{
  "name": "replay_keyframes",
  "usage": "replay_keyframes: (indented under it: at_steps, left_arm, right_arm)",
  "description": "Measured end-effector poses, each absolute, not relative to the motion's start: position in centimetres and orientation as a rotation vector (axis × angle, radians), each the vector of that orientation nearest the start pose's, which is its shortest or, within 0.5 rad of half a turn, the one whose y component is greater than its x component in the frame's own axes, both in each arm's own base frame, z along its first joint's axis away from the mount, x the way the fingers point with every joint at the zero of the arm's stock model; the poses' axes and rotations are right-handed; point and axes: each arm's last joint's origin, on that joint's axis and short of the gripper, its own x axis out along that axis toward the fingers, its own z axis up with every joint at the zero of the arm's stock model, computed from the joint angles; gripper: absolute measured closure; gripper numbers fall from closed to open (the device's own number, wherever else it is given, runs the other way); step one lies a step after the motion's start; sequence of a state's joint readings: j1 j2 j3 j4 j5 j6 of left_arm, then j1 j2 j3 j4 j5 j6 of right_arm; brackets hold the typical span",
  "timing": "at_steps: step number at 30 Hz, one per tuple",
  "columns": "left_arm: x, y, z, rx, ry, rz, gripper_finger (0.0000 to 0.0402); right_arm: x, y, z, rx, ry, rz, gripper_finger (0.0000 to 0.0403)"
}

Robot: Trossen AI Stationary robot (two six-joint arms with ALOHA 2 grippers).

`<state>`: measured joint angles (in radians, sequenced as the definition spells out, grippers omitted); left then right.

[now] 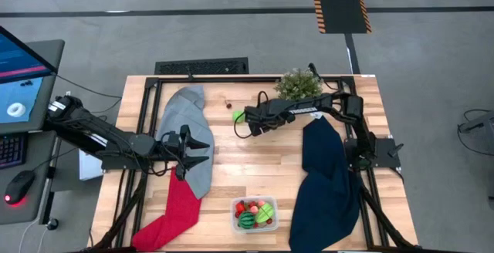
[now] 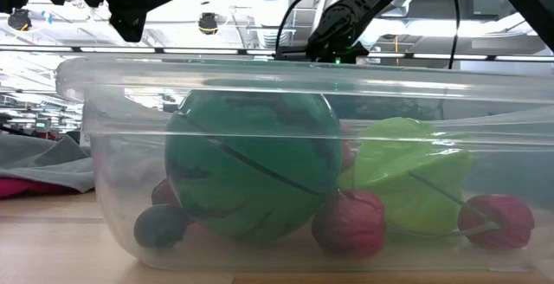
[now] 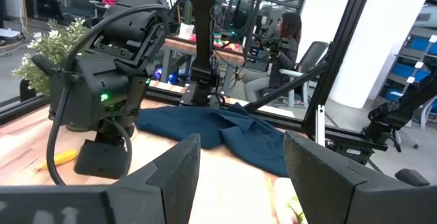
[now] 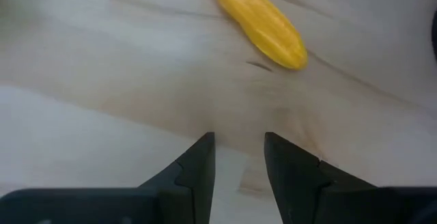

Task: Pick and placing Produce into tupperware
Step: Put the corn into the transparent bin

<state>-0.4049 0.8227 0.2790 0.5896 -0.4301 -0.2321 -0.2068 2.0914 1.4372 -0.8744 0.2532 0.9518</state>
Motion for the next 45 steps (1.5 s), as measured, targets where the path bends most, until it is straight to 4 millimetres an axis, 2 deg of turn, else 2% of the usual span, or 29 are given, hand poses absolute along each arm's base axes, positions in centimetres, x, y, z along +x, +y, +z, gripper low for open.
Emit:
replay_keyframes:
  at_steps: [5,10,20,24,31,35,45]
  left_arm:
    - [16.6,-5.8,22.6,-0.25,-0.045,0.019,0.02]
    - [16.6,-5.8,22.6,-0.25,-0.044,0.018,0.02]
    - [16.6,-5.8,22.4,-0.237,-0.029,0.02,0.02]
    - [16.6,-5.8,22.3,-0.232,-0.018,0.021,0.02]
    - [16.6,-5.8,22.1,-0.215,0.006,0.024,0.02]
    - [16.6,-5.8,21.9,-0.18,0.019,0.025,0.02]
    - [16.6,-5.7,22.0,-0.176,0.014,0.041,0.02]
  right_arm:
    - [37.7,-8.3,13.5,0.51,1.318,-0.921,0.0254]
    - [37.8,-7.6,13.7,0.393,1.379,-0.836,0.0254]
    - [39.1,-6.9,16.8,0.081,1.482,-0.525,0.0263]
    - [39.3,-8.2,17.3,0.064,1.481,-0.442,0.0266]
    - [38.1,-11.9,17.3,0.078,1.539,-0.393,0.0266]
    - [37.6,-13.4,17.2,0.131,1.534,-0.306,0.0266]
    - [37.7,-15.1,17.3,0.1,1.463,-0.275,0.0266]
